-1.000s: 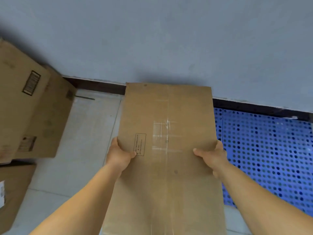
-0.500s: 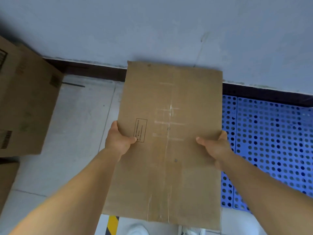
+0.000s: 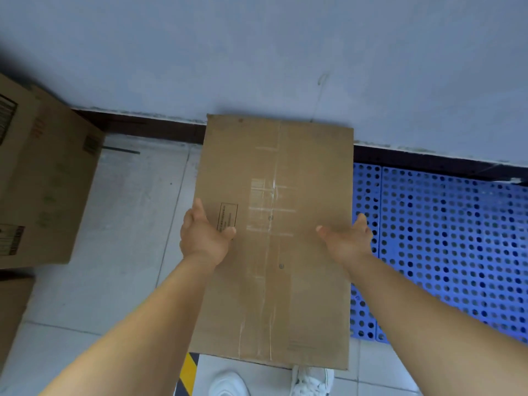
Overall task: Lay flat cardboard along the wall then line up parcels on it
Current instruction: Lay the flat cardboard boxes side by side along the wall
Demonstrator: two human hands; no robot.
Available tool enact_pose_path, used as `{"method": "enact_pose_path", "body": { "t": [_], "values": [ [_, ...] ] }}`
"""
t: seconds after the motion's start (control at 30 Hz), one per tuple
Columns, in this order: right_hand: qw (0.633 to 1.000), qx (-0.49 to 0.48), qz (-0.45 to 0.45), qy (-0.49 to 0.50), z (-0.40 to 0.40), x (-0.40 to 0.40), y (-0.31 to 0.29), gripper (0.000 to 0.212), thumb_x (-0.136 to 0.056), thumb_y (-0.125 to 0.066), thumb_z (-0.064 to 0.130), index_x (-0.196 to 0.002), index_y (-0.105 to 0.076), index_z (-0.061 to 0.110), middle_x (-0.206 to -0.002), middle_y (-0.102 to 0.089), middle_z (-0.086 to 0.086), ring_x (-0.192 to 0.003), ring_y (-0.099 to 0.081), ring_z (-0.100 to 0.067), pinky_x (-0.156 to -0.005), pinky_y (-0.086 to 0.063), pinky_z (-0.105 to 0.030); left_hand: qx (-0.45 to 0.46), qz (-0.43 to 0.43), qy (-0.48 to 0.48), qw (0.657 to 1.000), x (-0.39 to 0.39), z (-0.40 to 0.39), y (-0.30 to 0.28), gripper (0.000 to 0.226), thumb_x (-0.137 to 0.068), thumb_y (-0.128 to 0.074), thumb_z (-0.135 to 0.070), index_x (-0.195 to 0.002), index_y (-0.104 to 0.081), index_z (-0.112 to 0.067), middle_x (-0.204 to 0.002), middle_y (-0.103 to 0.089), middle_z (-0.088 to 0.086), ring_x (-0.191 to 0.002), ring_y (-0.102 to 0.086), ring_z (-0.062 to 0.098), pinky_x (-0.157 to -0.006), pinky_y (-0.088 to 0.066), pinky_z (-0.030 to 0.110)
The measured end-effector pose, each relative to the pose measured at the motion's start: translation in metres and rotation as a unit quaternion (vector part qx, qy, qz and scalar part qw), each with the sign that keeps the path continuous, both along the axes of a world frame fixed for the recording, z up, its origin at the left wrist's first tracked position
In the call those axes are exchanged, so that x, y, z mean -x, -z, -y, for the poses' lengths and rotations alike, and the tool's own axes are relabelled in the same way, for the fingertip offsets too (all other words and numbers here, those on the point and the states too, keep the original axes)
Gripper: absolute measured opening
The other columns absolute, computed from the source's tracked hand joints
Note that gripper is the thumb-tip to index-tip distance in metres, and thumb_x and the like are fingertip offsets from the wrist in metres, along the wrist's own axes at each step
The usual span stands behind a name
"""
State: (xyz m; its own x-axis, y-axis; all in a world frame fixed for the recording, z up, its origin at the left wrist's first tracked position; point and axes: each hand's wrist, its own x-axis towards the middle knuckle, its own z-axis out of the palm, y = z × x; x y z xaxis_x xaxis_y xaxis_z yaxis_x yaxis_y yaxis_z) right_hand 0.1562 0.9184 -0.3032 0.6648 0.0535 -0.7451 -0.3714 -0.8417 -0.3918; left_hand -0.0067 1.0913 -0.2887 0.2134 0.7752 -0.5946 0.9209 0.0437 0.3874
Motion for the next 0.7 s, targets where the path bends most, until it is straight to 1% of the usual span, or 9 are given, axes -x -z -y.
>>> {"method": "enact_pose_path", "body": {
  "t": [0.07,0.17,0.27,0.33,0.4,0.43,0.5,0.57,0.7],
  "values": [
    [0.999,-0.026,0.022,-0.012,-0.001,0.005,-0.03,0.1,-0.085,-0.066,0.044,-0.154,0.003,0.023,-0.161,-0.001,0.001,-0.146,-0.017,-0.026,-0.114,-0.027,-0.048,0.011,0.031,-0.005,0.999,-0.008,0.013,-0.028,0.092,-0.087,-0.066,-0.032,-0.153,-0.002,-0.028,-0.16,-0.009,0.0,-0.146,-0.014,0.023,-0.117,-0.021,0.041],
    [0.996,-0.053,0.06,-0.034,0.0,0.012,-0.084,0.088,-0.088,-0.065,0.039,-0.154,-0.01,0.017,-0.159,-0.014,-0.003,-0.145,-0.022,-0.024,-0.112,-0.028,-0.042,0.034,0.072,0.019,0.997,-0.023,0.034,-0.082,0.086,-0.089,-0.064,-0.032,-0.153,-0.007,-0.028,-0.159,-0.018,0.0,-0.145,-0.02,0.021,-0.116,-0.024,0.038],
    [0.992,-0.075,0.092,-0.044,0.001,0.011,-0.147,0.081,-0.088,-0.064,0.039,-0.152,-0.018,0.02,-0.156,-0.024,0.0,-0.14,-0.032,-0.022,-0.11,-0.033,-0.041,0.025,0.108,0.069,0.991,-0.039,0.049,-0.147,0.077,-0.09,-0.063,-0.034,-0.152,-0.017,-0.025,-0.157,-0.024,-0.001,-0.143,-0.026,0.02,-0.112,-0.025,0.033],
    [0.988,-0.086,0.113,-0.054,0.006,0.009,-0.191,0.078,-0.089,-0.063,0.039,-0.152,-0.019,0.021,-0.156,-0.025,0.002,-0.141,-0.03,-0.019,-0.11,-0.032,-0.039,0.015,0.139,0.112,0.984,-0.047,0.059,-0.192,0.072,-0.09,-0.063,-0.031,-0.15,-0.024,-0.024,-0.155,-0.029,0.0,-0.139,-0.031,0.015,-0.109,-0.026,0.028],
    [0.985,-0.095,0.133,-0.061,0.015,0.009,-0.234,0.078,-0.09,-0.062,0.038,-0.152,-0.018,0.023,-0.157,-0.021,0.003,-0.142,-0.027,-0.018,-0.112,-0.03,-0.038,0.003,0.174,0.146,0.974,-0.054,0.067,-0.235,0.068,-0.09,-0.063,-0.026,-0.149,-0.028,-0.021,-0.152,-0.032,-0.001,-0.132,-0.036,0.008,-0.101,-0.026,0.018],
    [0.983,-0.095,0.142,-0.062,0.021,0.01,-0.256,0.078,-0.09,-0.062,0.038,-0.152,-0.018,0.023,-0.158,-0.02,0.003,-0.143,-0.025,-0.017,-0.113,-0.029,-0.038,-0.005,0.183,0.167,0.969,-0.056,0.071,-0.255,0.067,-0.09,-0.063,-0.025,-0.148,-0.029,-0.02,-0.152,-0.033,-0.002,-0.133,-0.035,0.009,-0.101,-0.025,0.018],
    [0.981,-0.089,0.162,-0.061,0.035,0.013,-0.296,0.078,-0.09,-0.062,0.037,-0.152,-0.018,0.022,-0.158,-0.019,0.002,-0.143,-0.024,-0.018,-0.114,-0.028,-0.04,-0.018,0.188,0.208,0.96,-0.06,0.08,-0.293,0.067,-0.091,-0.061,-0.027,-0.148,-0.028,-0.021,-0.152,-0.032,-0.002,-0.139,-0.03,0.013,-0.109,-0.023,0.025],
    [0.979,-0.078,0.18,-0.052,0.052,0.018,-0.333,0.077,-0.09,-0.062,0.038,-0.152,-0.019,0.02,-0.158,-0.019,0.001,-0.143,-0.023,-0.019,-0.114,-0.028,-0.041,-0.026,0.19,0.244,0.951,-0.062,0.092,-0.326,0.067,-0.091,-0.06,-0.028,-0.149,-0.028,-0.021,-0.153,-0.032,-0.001,-0.141,-0.028,0.016,-0.113,-0.024,0.031],
    [0.977,-0.06,0.204,0.002,0.096,0.038,-0.4,0.076,-0.092,-0.06,0.04,-0.152,-0.017,0.022,-0.159,-0.015,0.002,-0.144,-0.022,-0.021,-0.113,-0.028,-0.045,-0.039,0.205,0.317,0.925,-0.065,0.125,-0.391,0.067,-0.092,-0.058,-0.032,-0.15,-0.025,-0.021,-0.154,-0.03,-0.002,-0.141,-0.027,0.016,-0.112,-0.025,0.033]
  ]
}}
